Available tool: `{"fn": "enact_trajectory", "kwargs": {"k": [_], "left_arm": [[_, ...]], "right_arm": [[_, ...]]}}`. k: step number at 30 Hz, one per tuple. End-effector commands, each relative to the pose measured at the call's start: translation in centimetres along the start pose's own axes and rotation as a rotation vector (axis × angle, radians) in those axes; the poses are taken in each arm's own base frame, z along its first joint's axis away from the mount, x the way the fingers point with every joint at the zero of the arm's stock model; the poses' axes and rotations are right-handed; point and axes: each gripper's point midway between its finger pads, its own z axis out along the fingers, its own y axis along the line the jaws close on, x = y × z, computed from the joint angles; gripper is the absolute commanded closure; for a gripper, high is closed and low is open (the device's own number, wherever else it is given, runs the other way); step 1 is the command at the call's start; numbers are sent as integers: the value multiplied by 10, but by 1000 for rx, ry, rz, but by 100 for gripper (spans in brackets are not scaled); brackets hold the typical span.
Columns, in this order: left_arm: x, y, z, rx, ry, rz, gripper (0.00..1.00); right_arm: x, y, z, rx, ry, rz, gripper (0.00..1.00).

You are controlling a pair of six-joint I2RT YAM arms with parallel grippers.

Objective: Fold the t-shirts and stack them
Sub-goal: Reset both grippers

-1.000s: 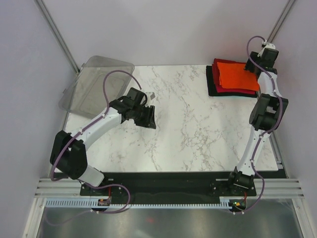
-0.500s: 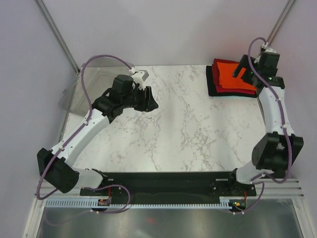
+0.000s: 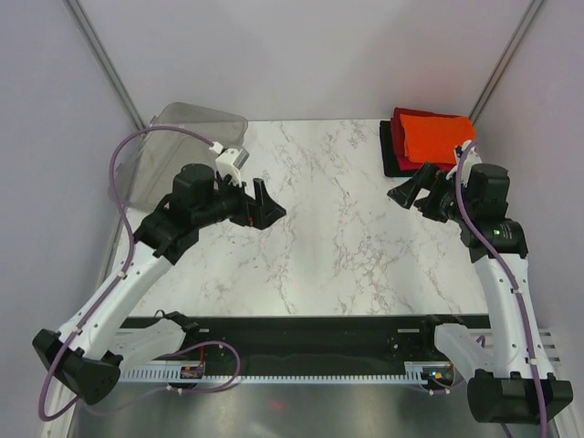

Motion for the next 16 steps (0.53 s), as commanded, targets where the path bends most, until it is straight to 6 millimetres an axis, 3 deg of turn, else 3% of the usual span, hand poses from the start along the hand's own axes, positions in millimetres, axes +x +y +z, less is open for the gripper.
{"fn": "enact_trajectory", "kwargs": {"k": [1,16], "left_arm": [[-4,-10,-12,41,-70,-43,0],[-8,-26,-37,112,-142,-20,0]], "right_arm": [[-5,17,-5,-70,-28,18,2],[-27,17,-19,-30,-146,-42,2]]}}
